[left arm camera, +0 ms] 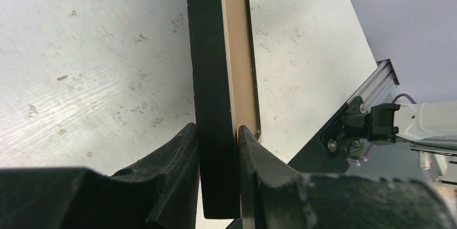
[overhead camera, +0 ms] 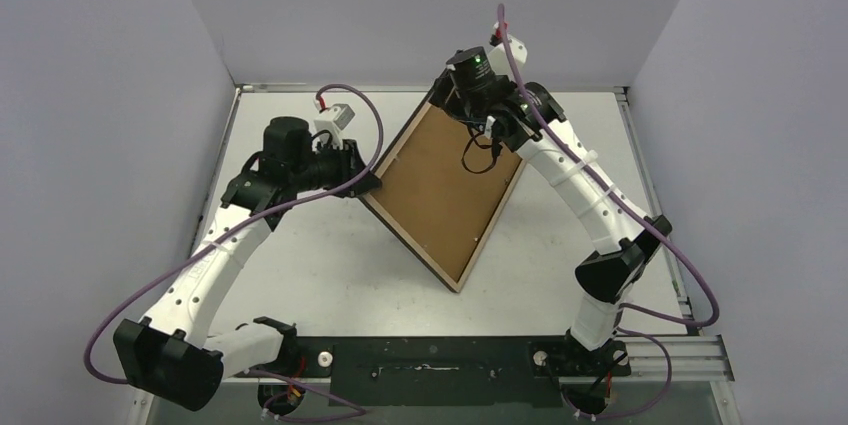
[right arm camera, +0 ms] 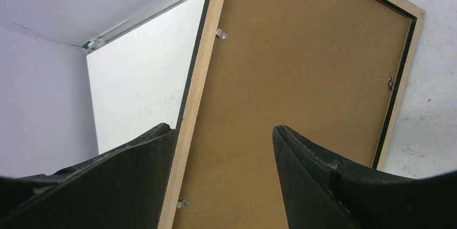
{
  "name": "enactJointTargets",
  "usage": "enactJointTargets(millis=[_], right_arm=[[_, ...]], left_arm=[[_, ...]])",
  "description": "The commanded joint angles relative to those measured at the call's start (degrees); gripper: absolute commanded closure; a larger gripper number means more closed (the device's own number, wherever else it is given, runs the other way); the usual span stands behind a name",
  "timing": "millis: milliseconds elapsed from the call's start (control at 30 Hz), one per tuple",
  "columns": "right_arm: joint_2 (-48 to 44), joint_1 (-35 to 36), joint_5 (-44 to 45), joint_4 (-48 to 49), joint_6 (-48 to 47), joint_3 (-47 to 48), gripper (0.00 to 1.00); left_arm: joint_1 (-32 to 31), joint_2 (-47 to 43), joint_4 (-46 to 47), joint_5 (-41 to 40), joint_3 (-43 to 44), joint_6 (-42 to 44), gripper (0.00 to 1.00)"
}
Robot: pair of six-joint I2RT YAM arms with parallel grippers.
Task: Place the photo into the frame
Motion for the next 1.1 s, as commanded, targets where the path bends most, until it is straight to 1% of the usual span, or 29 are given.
enactJointTargets(millis=[0,167,333,500,633,733,933,1000,1067], right_arm=[[-4.1,-0.9,-4.4,1.9,2.1,-0.8,0.32],[-2.0,-0.8,-9.1,-1.7,2.8,3.9,0.26],[-2.8,-0.6,-9.6,-4.6,6.8,2.9,0.25],[-3.0,-0.7,-9.8,-7.1,10.5,3.2,0.25],[-2.3,-1.2,-9.9,-12.3,15.7,3.9,0.28],[-2.7,-1.6,-9.4,-16.5,18.6,3.9,0.35],[-3.5,-3.0,-10.6,-22.2,20.2,4.4,0.37],[-3.9,-3.0,-10.9,-22.8,20.5,4.2,0.38],[-4.6,-3.0,-10.8,-22.1,20.4,3.4,0.41]], left_arm=[[-0.7,-3.3,-0.2,-2.0,6.8,12.1,1.0],[-1.9,-5.2,2.8,-1.0,8.0,19.4,1.0],[-3.4,-6.4,6.8,-1.0,8.8,24.4,1.0],[-4.8,-7.4,8.9,-1.4,8.7,26.8,1.0],[-6.0,-8.3,10.9,-1.6,7.3,27.6,1.0],[-7.9,-9.9,13.3,-3.8,5.3,29.1,1.0],[-12.9,-15.3,19.1,-7.9,-0.9,31.5,1.0],[-13.6,-16.5,19.8,-8.1,-2.1,31.5,1.0],[-14.2,-16.9,20.1,-7.9,-2.6,31.1,1.0]])
